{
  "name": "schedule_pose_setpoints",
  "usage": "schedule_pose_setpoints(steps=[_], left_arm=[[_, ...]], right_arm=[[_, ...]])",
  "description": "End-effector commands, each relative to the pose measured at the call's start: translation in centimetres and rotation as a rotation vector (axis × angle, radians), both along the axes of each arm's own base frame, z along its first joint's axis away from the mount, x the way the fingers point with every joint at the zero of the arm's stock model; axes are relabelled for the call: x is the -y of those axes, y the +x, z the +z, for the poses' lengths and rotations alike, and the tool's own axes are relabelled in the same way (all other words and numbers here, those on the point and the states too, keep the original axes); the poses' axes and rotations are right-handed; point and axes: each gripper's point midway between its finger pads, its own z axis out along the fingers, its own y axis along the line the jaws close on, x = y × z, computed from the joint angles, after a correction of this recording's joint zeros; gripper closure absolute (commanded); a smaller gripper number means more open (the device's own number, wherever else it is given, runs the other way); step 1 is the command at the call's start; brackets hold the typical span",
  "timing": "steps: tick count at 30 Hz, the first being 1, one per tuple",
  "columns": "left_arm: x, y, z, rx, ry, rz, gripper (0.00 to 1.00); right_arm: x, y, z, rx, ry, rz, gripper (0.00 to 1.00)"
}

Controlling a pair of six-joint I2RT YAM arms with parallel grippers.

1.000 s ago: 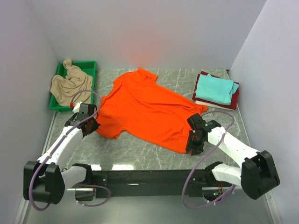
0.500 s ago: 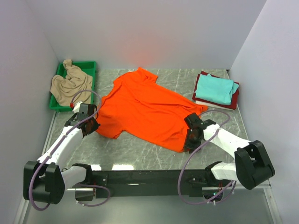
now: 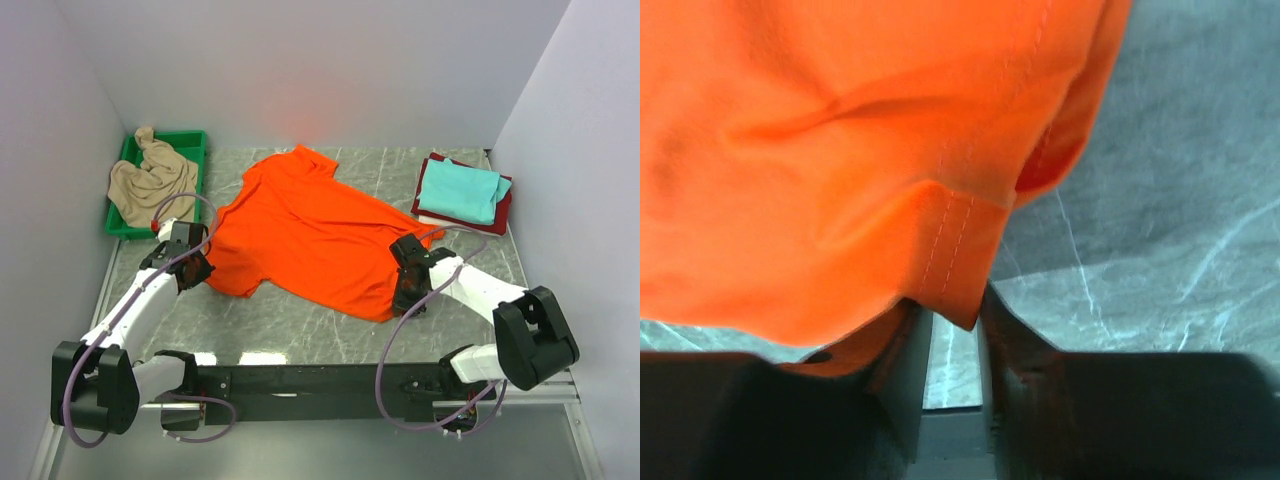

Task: Fold and stack the t-shirts
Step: Fold the tshirt

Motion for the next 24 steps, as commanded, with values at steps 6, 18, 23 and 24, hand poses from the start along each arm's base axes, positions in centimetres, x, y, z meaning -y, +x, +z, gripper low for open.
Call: schedule_pose_setpoints(steps=[6, 18, 23, 24], left_arm=[[-0.3, 0.7, 1.0, 0.030, 0.013, 0.000, 1.00], [0.0, 0.8, 0.9, 0.032, 0.002, -0.005, 1.00], [0.0, 0.7, 1.0, 0.033, 0.001, -0.007, 1.00], [-0.1, 0.7, 1.1, 0.035, 0.003, -0.006, 1.00]], right_arm=[[0.5, 0.5, 1.3, -0.004, -0.042, 0.052, 1.00], [-1.2, -6.1, 5.6, -0.111, 0.176, 0.155, 1.00], [-0.9, -6.7, 4.8, -0.129, 0.155, 0.162, 0.93], [-0.8, -6.4, 5.0, -0.116, 0.149, 0.160, 0.88]])
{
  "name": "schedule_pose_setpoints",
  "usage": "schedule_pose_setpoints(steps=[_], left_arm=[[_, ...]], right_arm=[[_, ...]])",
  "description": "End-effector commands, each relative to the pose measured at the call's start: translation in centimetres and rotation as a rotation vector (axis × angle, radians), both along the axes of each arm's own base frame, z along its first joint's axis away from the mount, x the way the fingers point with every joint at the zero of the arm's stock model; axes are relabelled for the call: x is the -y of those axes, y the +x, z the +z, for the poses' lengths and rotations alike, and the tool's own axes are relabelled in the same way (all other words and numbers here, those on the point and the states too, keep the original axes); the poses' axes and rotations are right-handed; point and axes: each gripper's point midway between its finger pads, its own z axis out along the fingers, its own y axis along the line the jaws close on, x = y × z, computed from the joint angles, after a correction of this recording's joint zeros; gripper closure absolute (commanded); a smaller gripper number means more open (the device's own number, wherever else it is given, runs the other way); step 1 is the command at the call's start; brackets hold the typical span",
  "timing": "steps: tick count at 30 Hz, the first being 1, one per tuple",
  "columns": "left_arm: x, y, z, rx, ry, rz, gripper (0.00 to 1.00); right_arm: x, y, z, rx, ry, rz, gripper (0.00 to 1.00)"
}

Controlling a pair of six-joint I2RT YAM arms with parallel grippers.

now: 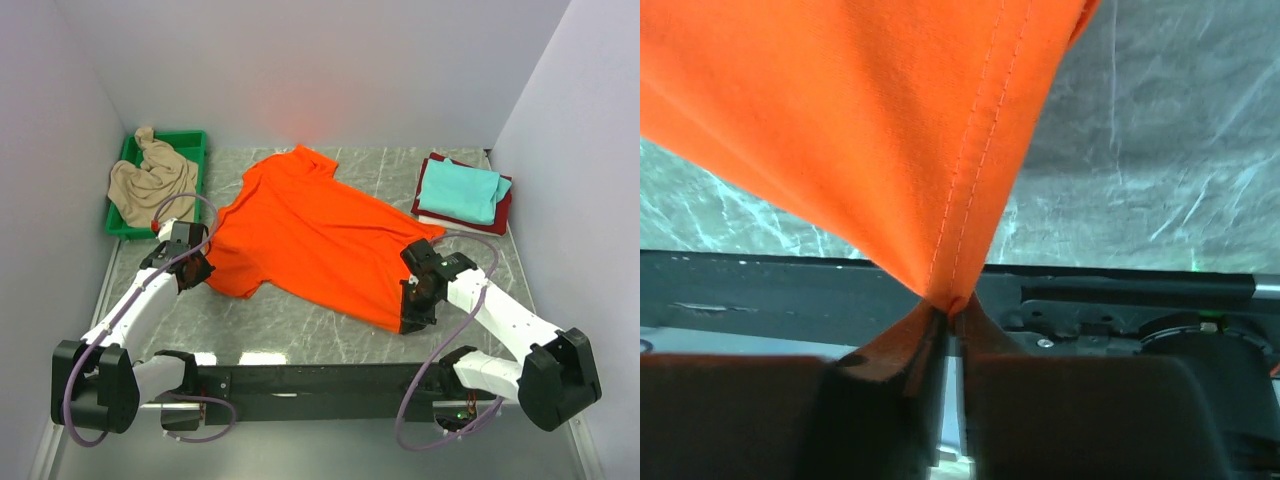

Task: Fold and stack the t-shirts
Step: Fold the tshirt

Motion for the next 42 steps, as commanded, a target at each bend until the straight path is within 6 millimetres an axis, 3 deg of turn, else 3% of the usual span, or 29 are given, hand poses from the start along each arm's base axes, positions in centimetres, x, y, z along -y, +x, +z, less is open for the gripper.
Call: schedule_pose_setpoints(steps=[1, 4, 11, 15, 33, 42], left_arm=[[-0.1, 0.8, 1.4, 0.045, 0.003, -0.005, 1.00], [-0.1, 0.8, 1.4, 0.050, 0.002, -0.004, 1.00], [-0.1, 0.8, 1.4, 0.047, 0.003, -0.005, 1.00], [-0.1, 0.8, 1.2, 0.040, 0.002, -0.008, 1.00], [-0.1, 0.8, 1.0, 0.030, 0.005, -0.008, 1.00], [0.0, 0.8, 1.1, 0.036, 0.003, -0.008, 1.00]], right_arm=[[0.2, -0.4, 0.5, -0.006, -0.009, 0.004, 0.79], [0.1, 0.3, 0.7, 0.031, -0.006, -0.016, 0.68], [0.8, -0.1, -1.6, 0.021, -0.043, -0.055, 0.58], [1.1, -1.3, -3.3, -0.029, -0.055, -0.056, 0.58], [0.6, -0.5, -5.2, -0.041, -0.061, -0.080, 0.60], [0.0, -1.6, -5.6, -0.082, -0.048, -0.052, 0.72]])
